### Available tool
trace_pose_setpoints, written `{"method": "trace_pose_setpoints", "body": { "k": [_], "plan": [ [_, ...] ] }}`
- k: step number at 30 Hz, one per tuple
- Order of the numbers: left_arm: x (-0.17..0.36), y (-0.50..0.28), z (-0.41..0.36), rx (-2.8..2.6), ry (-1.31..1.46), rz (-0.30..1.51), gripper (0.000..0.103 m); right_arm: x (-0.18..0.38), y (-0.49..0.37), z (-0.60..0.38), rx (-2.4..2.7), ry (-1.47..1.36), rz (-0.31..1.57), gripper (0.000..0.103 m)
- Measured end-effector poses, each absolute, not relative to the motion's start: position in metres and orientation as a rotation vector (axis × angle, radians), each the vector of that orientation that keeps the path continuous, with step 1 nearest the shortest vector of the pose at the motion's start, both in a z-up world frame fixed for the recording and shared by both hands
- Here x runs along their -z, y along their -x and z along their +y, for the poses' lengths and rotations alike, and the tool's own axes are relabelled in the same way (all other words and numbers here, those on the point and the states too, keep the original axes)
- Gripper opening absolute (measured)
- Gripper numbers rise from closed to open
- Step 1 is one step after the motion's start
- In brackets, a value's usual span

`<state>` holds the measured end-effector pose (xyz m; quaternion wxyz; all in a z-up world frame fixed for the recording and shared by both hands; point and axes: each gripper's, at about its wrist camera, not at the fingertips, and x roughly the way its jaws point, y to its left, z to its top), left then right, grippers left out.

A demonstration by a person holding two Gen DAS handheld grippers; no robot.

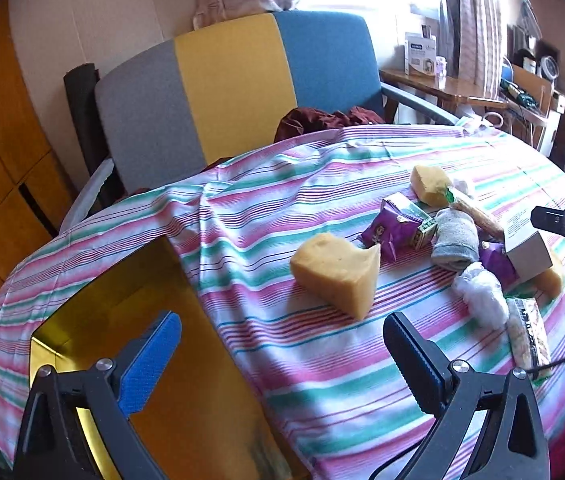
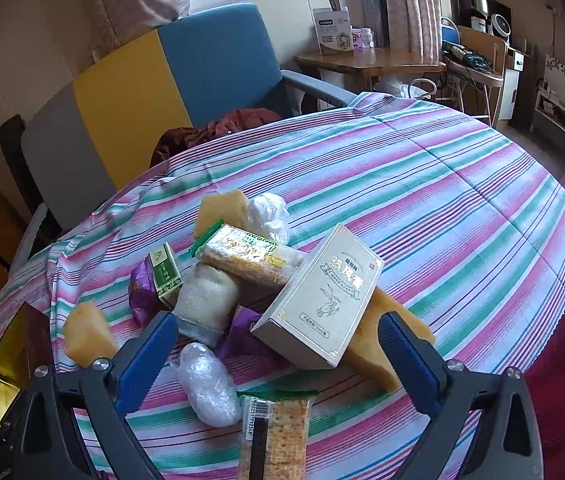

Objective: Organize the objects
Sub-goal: 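Move the left tool to the yellow sponge and grasp it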

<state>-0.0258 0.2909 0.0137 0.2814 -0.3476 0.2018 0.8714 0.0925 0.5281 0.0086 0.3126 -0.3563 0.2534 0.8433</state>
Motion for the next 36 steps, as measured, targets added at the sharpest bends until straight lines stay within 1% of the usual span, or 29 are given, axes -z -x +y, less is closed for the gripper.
{"method": "trace_pose_setpoints", "body": {
  "k": [5,14,25,27,29,31,32,34,35,36],
  "plan": [
    [-0.008,0.028,0.309,-2.327,0.926,0.573,0.102,-0.007,-0.093,0.531,-2.218,0.946,0.683,0.102],
    [0.000,0.043,0.338,-2.286,0.977,0.553,0.102,-0.003,-0.091,0.532,-2.210,0.975,0.697,0.102],
    [0.026,0.091,0.368,-2.223,1.213,0.371,0.102,-0.002,-0.092,0.536,-2.203,0.976,0.718,0.102],
    [0.033,0.103,0.370,-2.210,1.271,0.325,0.096,-0.002,-0.092,0.537,-2.202,0.974,0.724,0.102],
    [0.040,0.111,0.373,-2.184,1.325,0.298,0.076,-0.002,-0.092,0.537,-2.202,0.977,0.725,0.102],
    [0.047,0.117,0.372,-2.186,1.365,0.277,0.074,-0.002,-0.090,0.537,-2.207,0.984,0.720,0.100],
    [0.047,0.118,0.371,-2.186,1.360,0.258,0.071,-0.001,-0.089,0.537,-2.209,0.989,0.719,0.099],
    [0.046,0.115,0.369,-2.191,1.333,0.248,0.067,0.000,-0.088,0.536,-2.221,1.002,0.724,0.089],
    [0.045,0.114,0.368,-2.189,1.328,0.253,0.064,0.000,-0.086,0.535,-2.229,1.013,0.727,0.086],
    [0.045,0.112,0.366,-2.188,1.320,0.250,0.063,0.002,-0.084,0.534,-2.242,1.028,0.733,0.079]
  ]
}}
